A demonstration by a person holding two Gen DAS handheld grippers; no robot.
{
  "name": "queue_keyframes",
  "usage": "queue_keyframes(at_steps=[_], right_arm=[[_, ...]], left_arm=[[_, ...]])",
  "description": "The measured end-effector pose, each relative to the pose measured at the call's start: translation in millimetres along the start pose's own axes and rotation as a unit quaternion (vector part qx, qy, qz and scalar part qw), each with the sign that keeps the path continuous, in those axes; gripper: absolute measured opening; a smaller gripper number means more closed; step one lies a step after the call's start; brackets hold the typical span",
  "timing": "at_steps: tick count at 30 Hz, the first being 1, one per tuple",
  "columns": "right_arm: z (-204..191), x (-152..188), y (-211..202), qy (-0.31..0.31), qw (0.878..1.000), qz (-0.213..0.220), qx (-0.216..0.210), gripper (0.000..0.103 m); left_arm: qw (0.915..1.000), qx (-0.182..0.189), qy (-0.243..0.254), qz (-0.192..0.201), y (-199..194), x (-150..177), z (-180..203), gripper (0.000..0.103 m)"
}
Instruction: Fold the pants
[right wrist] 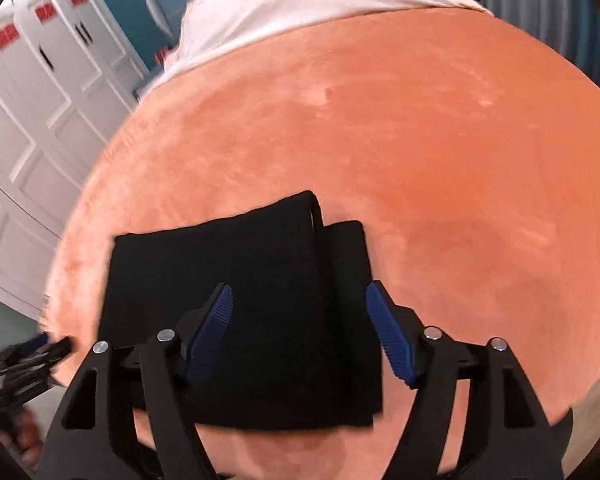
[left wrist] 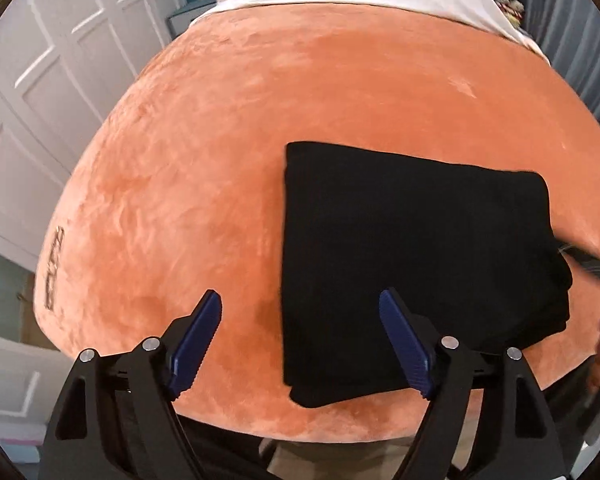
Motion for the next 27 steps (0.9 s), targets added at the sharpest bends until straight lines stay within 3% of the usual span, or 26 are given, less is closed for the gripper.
queue_keyframes(at_steps=[2, 4, 6, 8, 10, 11, 14, 16, 19, 22, 24, 27], right_arm=[[-9.2, 1.0, 4.0, 0.015, 1.000, -0.003, -0.003, 0.020], [-18.1, 1.2, -34.8, -0.002, 0.999, 0.035, -0.016, 0.015], [-13.4, 4.9, -66.1, 0.009, 0.998, 0.062, -0.027, 0.015], [2.2, 12.1, -63.6, 0.016, 0.998, 0.051, -0.013, 0.020], [20.5, 32.4, -29.4, -0.023, 1.000, -0.002, 0.019, 0.030], [25.0, 37.0, -26.8, -0.022, 1.000, -0.002, 0.022, 0.031], [11.2, 16.3, -73.5, 0.017, 0.997, 0.070, 0.016, 0.035], [-12.7, -1.9, -95.6, -0.007, 0.994, 0.109, -0.007, 0.033], [-65.1, -24.9, -95.3, -0.073, 0.990, 0.095, -0.070, 0.024], [-114.0, -42.3, -75.6, -0.103, 0.985, 0.070, -0.123, 0.022], [-142.3, -49.8, -44.2, -0.126, 0.981, 0.041, -0.144, 0.022], [-168.6, -41.6, 9.4, -0.110, 0.980, -0.015, -0.167, 0.020]], left_arm=[[0.9999, 0.007, 0.012, 0.001, -5.3, -0.5, 5.6, 0.079], [0.9996, 0.014, 0.022, 0.005, -4.1, 1.1, 6.0, 0.087], [0.9994, 0.018, 0.029, 0.003, -0.7, 3.0, 10.0, 0.087], [0.9990, 0.023, 0.036, -0.012, 10.6, 6.6, 17.6, 0.087], [0.9988, 0.028, 0.031, -0.027, 22.6, 10.0, 17.4, 0.087], [0.9985, 0.032, 0.023, -0.038, 27.2, 11.4, 17.3, 0.087], [0.9980, 0.039, 0.009, -0.048, 30.7, 15.0, 11.2, 0.087], [0.9979, 0.038, 0.000, -0.052, 34.9, 16.7, 5.3, 0.087], [0.9972, 0.030, -0.009, -0.068, 42.5, 20.2, -5.2, 0.087], [0.9964, 0.023, -0.025, -0.078, 41.6, 29.5, -22.9, 0.087], [0.9952, 0.023, -0.034, -0.088, 43.7, 38.2, -33.5, 0.087], [0.9917, 0.023, -0.051, -0.116, 54.6, 56.4, -49.0, 0.087]])
Point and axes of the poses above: each gripper's, at about its wrist camera, not at the fingertips, and y roughly the way its jaws point, z to its right, x to its underside, the point moved 1 cm from there along y, roughly the way its jaws point, and after that the axes turned 10 degrees about z, right-handed, at the moved point
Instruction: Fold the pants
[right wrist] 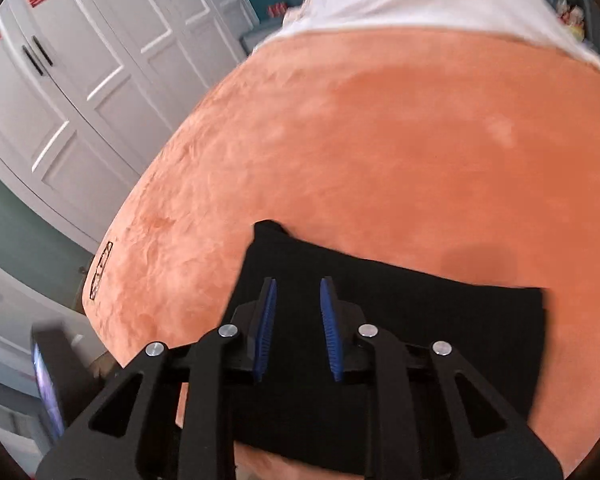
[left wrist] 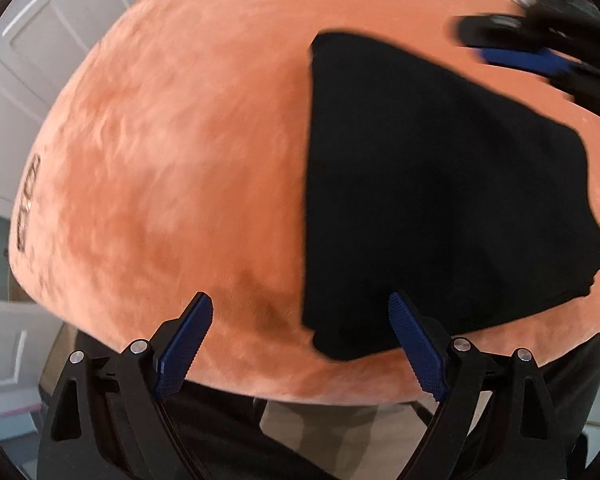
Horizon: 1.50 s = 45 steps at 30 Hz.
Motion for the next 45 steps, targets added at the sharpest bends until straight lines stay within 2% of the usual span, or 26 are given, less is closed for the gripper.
queue_keyframes(at_steps=[3, 5, 7, 9, 10, 12, 13, 15, 16, 18, 19, 21, 23, 24, 25, 27, 29, 31, 33, 35, 37, 38, 40, 41, 44, 45], right_arm=[[-6.6, 6.3, 66.8, 0.034, 0.997, -0.064, -0.027, 0.018], [-9.6, 17.5, 102.0, 0.009, 0.995, -0.096, 0.010, 0.015], [-13.5, 12.9, 110.4, 0.012, 0.995, -0.093, 0.025, 0.015], [-21.6, -0.7, 87.8, 0.025, 0.997, -0.068, 0.013, 0.018], [-24.5, -6.1, 67.6, 0.017, 0.999, -0.037, -0.002, 0.016], [-11.3, -4.3, 38.8, 0.010, 1.000, -0.002, 0.023, 0.015], [10.0, 2.0, 25.7, 0.026, 0.998, 0.014, 0.047, 0.015], [63.6, 21.9, 17.9, 0.075, 0.992, 0.005, 0.097, 0.015], [95.2, 35.1, 11.8, 0.104, 0.988, -0.005, 0.113, 0.000], [134.7, 50.8, -34.4, 0.206, 0.976, 0.025, 0.065, 0.000], [138.0, 52.7, -51.7, 0.211, 0.974, 0.042, 0.069, 0.003], [136.9, 59.0, -95.8, 0.164, 0.980, 0.080, 0.084, 0.003], [150.2, 78.7, -100.2, 0.116, 0.983, 0.046, 0.136, 0.003], [156.9, 89.9, -92.5, 0.100, 0.980, 0.021, 0.169, 0.000], [168.8, 102.9, -93.0, 0.093, 0.975, 0.004, 0.202, 0.004], [167.2, 108.9, -123.0, 0.123, 0.973, 0.043, 0.188, 0.005], [150.8, 114.1, -147.0, 0.111, 0.978, 0.075, 0.161, 0.005], [141.1, 128.7, -130.3, 0.051, 0.983, 0.037, 0.174, 0.003], [143.7, 144.9, -117.6, 0.004, 0.976, 0.012, 0.218, 0.007], [133.2, 141.4, -138.8, 0.023, 0.976, 0.040, 0.211, 0.007], [120.0, 137.4, -156.3, 0.039, 0.981, 0.071, 0.177, 0.007], [117.0, 137.2, -152.9, 0.032, 0.983, 0.062, 0.173, 0.006], [123.5, 154.7, -124.6, 0.004, 0.982, 0.010, 0.191, 0.003], [126.5, 160.1, -117.1, 0.002, 0.983, 0.007, 0.184, 0.003], [113.2, 147.3, -142.4, 0.018, 0.984, 0.027, 0.175, 0.007], [108.8, 143.3, -154.9, 0.020, 0.985, 0.047, 0.166, 0.008]], left_arm=[[0.9997, 0.018, -0.018, -0.005, 6.0, 5.0, -6.5, 0.088], [0.9999, 0.008, -0.013, -0.002, 8.9, 3.7, -5.9, 0.088], [1.0000, 0.006, 0.003, 0.001, 11.0, 0.4, -2.4, 0.088], [0.9999, 0.013, 0.004, -0.004, 11.4, -0.5, -1.6, 0.089], [0.9999, 0.014, 0.002, -0.004, 10.9, -0.2, -2.0, 0.089], [0.9999, 0.013, 0.000, -0.002, 10.9, 1.5, -1.9, 0.091], [0.9999, 0.011, -0.003, -0.002, 10.9, 1.8, -2.3, 0.092], [1.0000, 0.008, -0.004, 0.000, 10.4, 1.4, -2.2, 0.093], [1.0000, 0.010, -0.002, -0.001, 10.1, 1.2, -0.7, 0.093], [1.0000, -0.003, 0.006, 0.003, 8.1, 0.1, 2.7, 0.093], [0.9999, -0.010, 0.011, 0.008, 5.4, -1.8, 4.5, 0.093], [0.9996, -0.016, 0.013, 0.019, -3.0, -4.2, 9.6, 0.092], [0.9994, -0.010, 0.014, 0.031, -14.5, -8.1, 21.2, 0.092], [0.9993, -0.006, 0.017, 0.034, -19.1, -9.9, 28.9, 0.092], [0.9991, -0.005, 0.022, 0.037, -23.3, -11.9, 36.5, 0.092], [0.9979, -0.008, 0.041, 0.049, -32.7, -13.6, 51.6, 0.092], [0.9960, -0.016, 0.063, 0.062, -41.4, -13.3, 67.6, 0.092], [0.9944, -0.018, 0.079, 0.068, -44.8, -12.7, 84.0, 0.092], [0.9937, -0.019, 0.090, 0.064, -44.9, -12.4, 96.1, 0.092], [0.9927, -0.021, 0.097, 0.069, -50.1, -13.1, 104.1, 0.092], [0.9919, -0.024, 0.101, 0.072, -51.8, -15.2, 111.7, 0.092], [0.9919, -0.024, 0.103, 0.071, -52.2, -14.9, 114.7, 0.092], [0.9923, -0.027, 0.102, 0.065, -49.8, -14.2, 119.9, 0.092], [0.9925, -0.026, 0.103, 0.061, -49.4, -14.1, 119.3, 0.092], [0.9913, -0.037, 0.108, 0.066, -49.0, -13.2, 109.6, 0.092], [0.9913, -0.040, 0.106, 0.067, -48.9, -12.5, 108.9, 0.092]])
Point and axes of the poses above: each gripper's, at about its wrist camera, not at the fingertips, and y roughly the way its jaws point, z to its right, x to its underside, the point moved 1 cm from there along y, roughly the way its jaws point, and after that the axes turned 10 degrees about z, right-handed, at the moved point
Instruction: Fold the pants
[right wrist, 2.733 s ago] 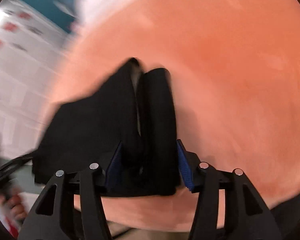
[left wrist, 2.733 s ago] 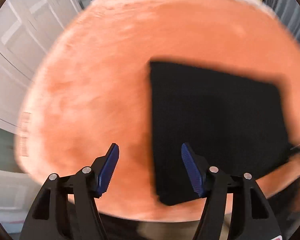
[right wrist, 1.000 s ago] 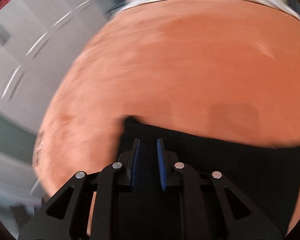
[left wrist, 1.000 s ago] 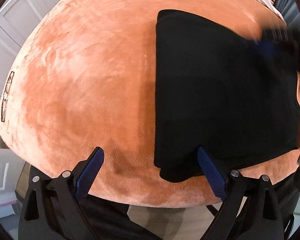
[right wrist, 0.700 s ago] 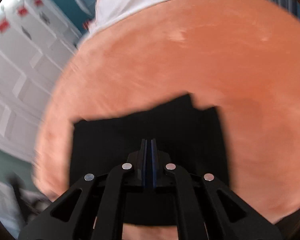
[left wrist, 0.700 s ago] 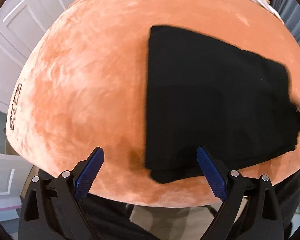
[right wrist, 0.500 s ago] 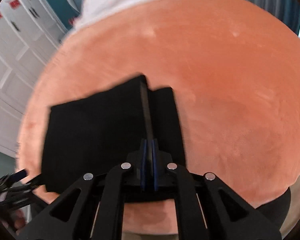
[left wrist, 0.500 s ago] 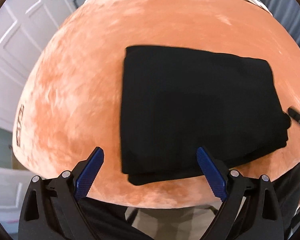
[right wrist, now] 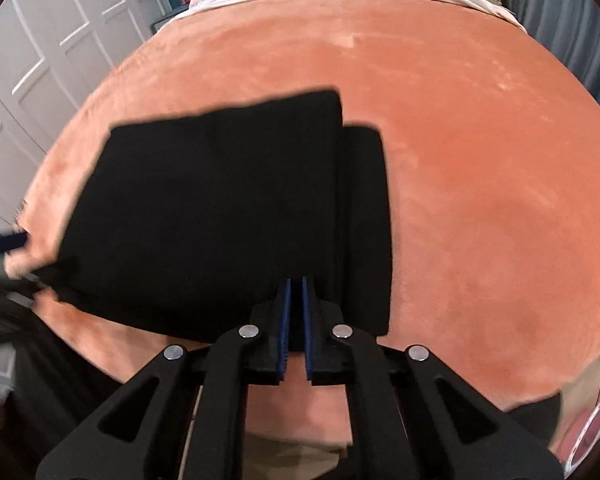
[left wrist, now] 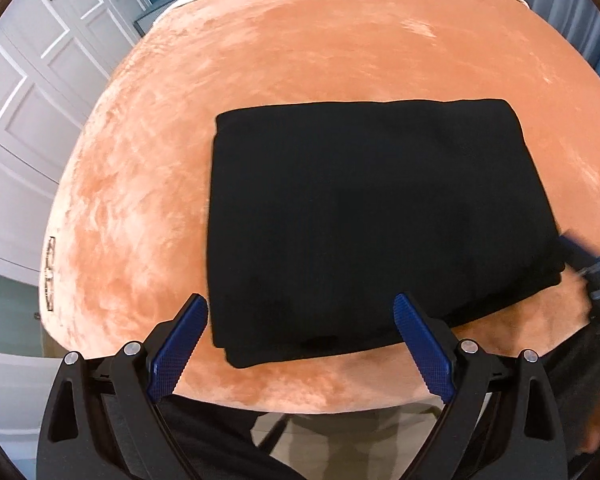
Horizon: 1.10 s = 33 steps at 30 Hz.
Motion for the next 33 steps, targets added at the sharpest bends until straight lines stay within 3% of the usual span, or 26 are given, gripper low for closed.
queue_keyframes(at_steps=[1, 3, 4, 5, 10, 14, 18, 22, 24, 26, 27, 29, 31, 33], right_arm=[[-3.8, -4.6, -7.3, 0.001, 1.000, 0.013, -0.008, 0.008], [-5.0, 2.8, 8.4, -0.011, 1.000, -0.010, -0.003, 0.006], [-0.9, 13.0, 31.8, -0.019, 0.999, -0.044, 0.013, 0.004], [2.3, 15.2, 38.3, -0.004, 0.999, -0.044, 0.006, 0.004], [-5.6, -19.5, -13.2, 0.083, 0.996, 0.008, -0.040, 0.010], [-31.3, -60.4, -18.0, 0.053, 0.997, 0.028, -0.057, 0.010], [-48.5, -110.2, 37.2, 0.024, 0.998, 0.016, -0.053, 0.010], [-15.1, -91.9, 136.0, 0.023, 0.998, -0.066, -0.002, 0.004], [2.3, -87.5, 134.6, 0.073, 0.995, -0.056, -0.033, 0.004], [11.8, -94.5, 99.1, 0.126, 0.990, -0.049, -0.052, 0.014], [16.9, -93.8, 75.8, 0.139, 0.988, -0.025, -0.060, 0.018], [29.9, -81.5, 42.2, 0.145, 0.987, -0.002, -0.066, 0.062], [43.0, -64.4, 27.5, 0.147, 0.988, -0.007, -0.056, 0.066], [46.0, -47.6, 30.6, 0.138, 0.988, -0.038, -0.063, 0.066]], left_arm=[[1.0000, 0.001, -0.002, -0.002, 1.9, 1.7, -2.6, 0.092], [0.9999, 0.005, -0.006, -0.010, 5.9, 3.6, -4.5, 0.092], [0.9999, 0.007, -0.007, -0.013, 6.4, 4.2, -4.9, 0.092], [0.9999, 0.006, -0.005, -0.011, 5.0, 4.8, -5.2, 0.092], [0.9999, -0.015, 0.000, 0.002, 3.3, 10.9, -14.6, 0.092], [0.9991, 0.000, -0.022, -0.036, 23.4, 20.1, -22.7, 0.092], [0.9985, -0.017, -0.022, -0.048, 37.5, 26.6, -30.7, 0.092], [0.9982, -0.016, -0.024, -0.052, 53.1, 31.2, -40.9, 0.096], [0.9983, -0.008, -0.026, -0.052, 54.9, 31.1, -46.1, 0.098], [0.9981, 0.006, -0.038, -0.049, 50.7, 31.1, -55.7, 0.098], [0.9978, 0.014, -0.044, -0.047, 48.7, 31.8, -60.1, 0.097], [0.9969, 0.037, -0.056, -0.042, 45.3, 36.4, -69.2, 0.097], [0.9965, 0.036, -0.058, -0.047, 45.7, 45.5, -75.1, 0.097], [0.9964, 0.027, -0.062, -0.051, 44.9, 56.6, -80.2, 0.097]])
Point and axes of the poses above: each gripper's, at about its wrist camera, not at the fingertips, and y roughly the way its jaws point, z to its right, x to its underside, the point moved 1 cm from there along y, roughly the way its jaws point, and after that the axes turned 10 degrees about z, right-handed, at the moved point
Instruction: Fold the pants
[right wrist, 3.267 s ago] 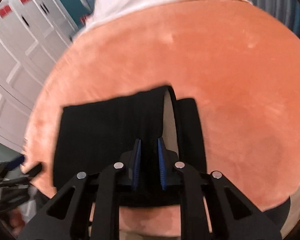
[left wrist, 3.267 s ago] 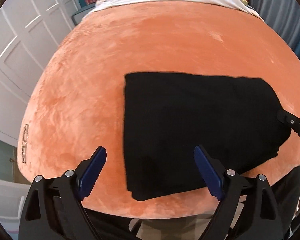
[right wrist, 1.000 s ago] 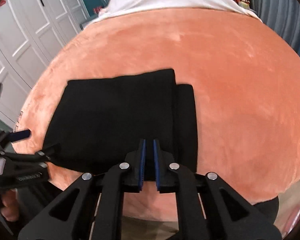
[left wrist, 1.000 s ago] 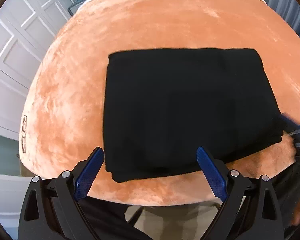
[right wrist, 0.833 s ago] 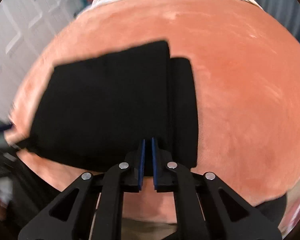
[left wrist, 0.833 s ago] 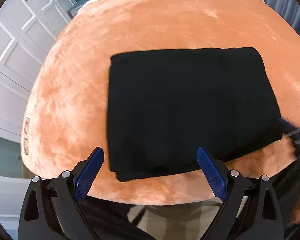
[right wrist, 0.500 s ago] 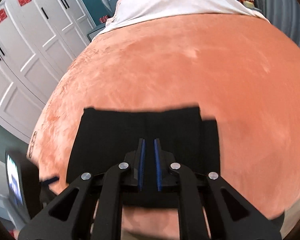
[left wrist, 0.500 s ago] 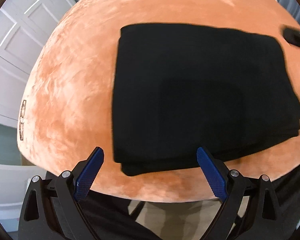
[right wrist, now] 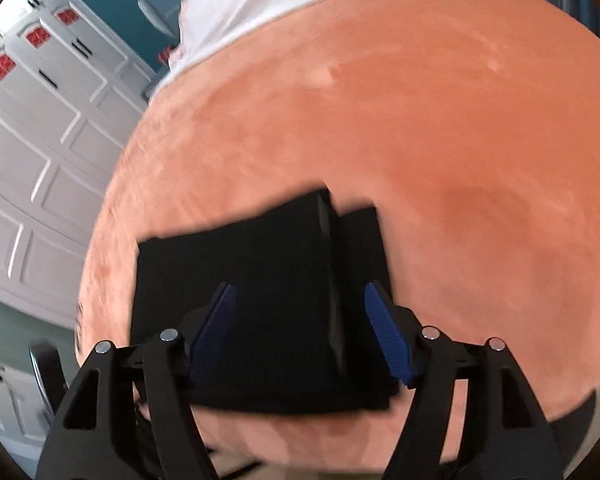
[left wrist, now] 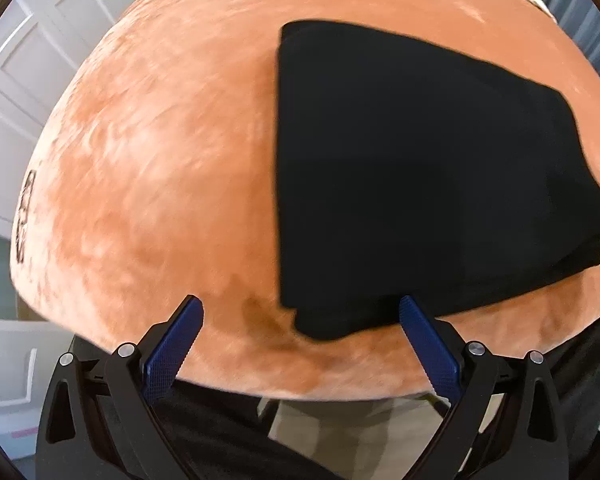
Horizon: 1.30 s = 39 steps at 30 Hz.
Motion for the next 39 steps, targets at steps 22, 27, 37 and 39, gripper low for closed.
queue_keyframes(at_steps=[22, 27, 37, 39], right_arm=[[-277.2, -43.0, -31.6, -0.074, 0.953, -0.013, -0.295, 0.019], [-252.9, -40.2, -49.0, -0.068, 0.966, 0.016, -0.250, 0.019], [12.8, 53.6, 17.0, 0.087, 0.996, -0.023, -0.020, 0.035], [13.2, 48.2, 5.5, 0.089, 0.996, -0.011, -0.021, 0.040]], left_arm=[[0.9890, -0.036, -0.124, 0.072, -64.7, -11.3, -110.8, 0.097], [0.9867, -0.036, -0.134, 0.084, -77.7, -10.2, -123.5, 0.097], [0.9964, -0.001, -0.064, 0.055, -56.5, -32.1, -50.6, 0.097], [0.9970, 0.005, -0.054, 0.056, -54.6, -34.6, -34.5, 0.097]])
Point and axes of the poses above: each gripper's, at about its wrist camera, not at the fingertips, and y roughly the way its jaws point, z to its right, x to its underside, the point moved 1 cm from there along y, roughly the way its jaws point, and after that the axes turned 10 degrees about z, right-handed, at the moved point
